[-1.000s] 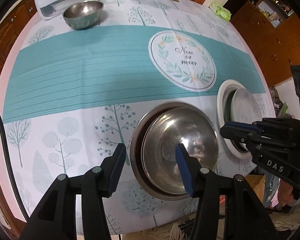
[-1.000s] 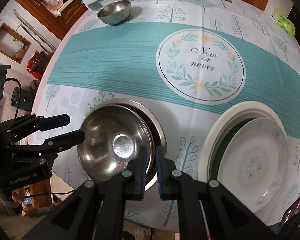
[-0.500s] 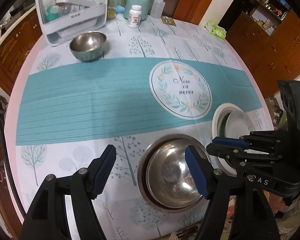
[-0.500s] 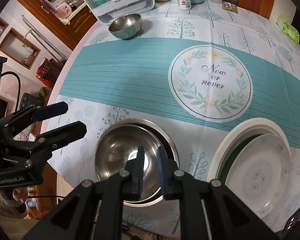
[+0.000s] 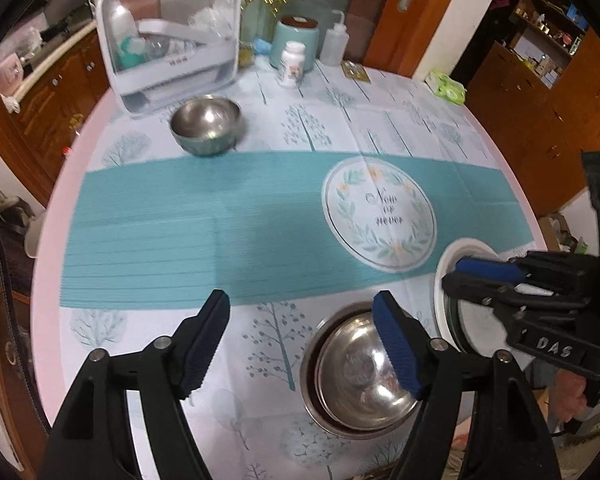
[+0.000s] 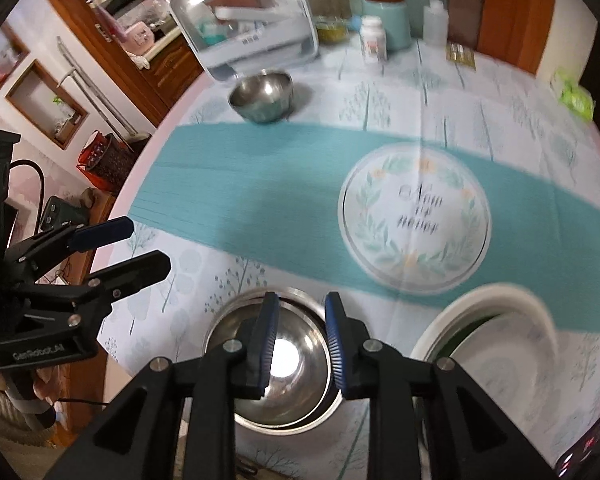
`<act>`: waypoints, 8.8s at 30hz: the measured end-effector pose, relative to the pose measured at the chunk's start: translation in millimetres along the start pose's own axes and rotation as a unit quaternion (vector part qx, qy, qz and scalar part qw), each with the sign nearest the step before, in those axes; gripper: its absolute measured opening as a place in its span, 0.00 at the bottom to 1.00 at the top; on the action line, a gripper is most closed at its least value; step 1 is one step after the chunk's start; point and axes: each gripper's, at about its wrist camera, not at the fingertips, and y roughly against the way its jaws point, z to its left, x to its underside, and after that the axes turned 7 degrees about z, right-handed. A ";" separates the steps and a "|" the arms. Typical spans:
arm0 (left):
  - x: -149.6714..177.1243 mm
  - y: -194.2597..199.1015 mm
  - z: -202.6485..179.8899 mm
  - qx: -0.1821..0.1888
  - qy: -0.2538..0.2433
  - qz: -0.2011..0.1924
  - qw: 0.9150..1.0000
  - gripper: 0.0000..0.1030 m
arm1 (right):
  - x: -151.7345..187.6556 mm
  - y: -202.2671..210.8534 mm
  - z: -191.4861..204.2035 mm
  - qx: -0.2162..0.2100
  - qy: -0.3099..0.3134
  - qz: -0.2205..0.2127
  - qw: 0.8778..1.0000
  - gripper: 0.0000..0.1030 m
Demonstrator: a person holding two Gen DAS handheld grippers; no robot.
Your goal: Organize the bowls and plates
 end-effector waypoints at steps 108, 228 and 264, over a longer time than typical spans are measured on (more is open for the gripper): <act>-26.1 -26.2 -27.4 0.043 -0.055 0.091 0.993 0.11 | -18.8 -28.8 -33.7 -0.082 -0.027 0.110 0.990 0.08; 63.3 -123.3 -10.7 0.087 0.020 0.197 0.976 0.38 | 75.9 -84.8 -37.1 -0.030 -0.150 0.113 0.982 0.28; 48.1 -131.2 -242.5 0.102 0.003 0.132 0.986 0.39 | 145.2 14.1 -229.5 0.011 -0.133 0.083 0.988 0.27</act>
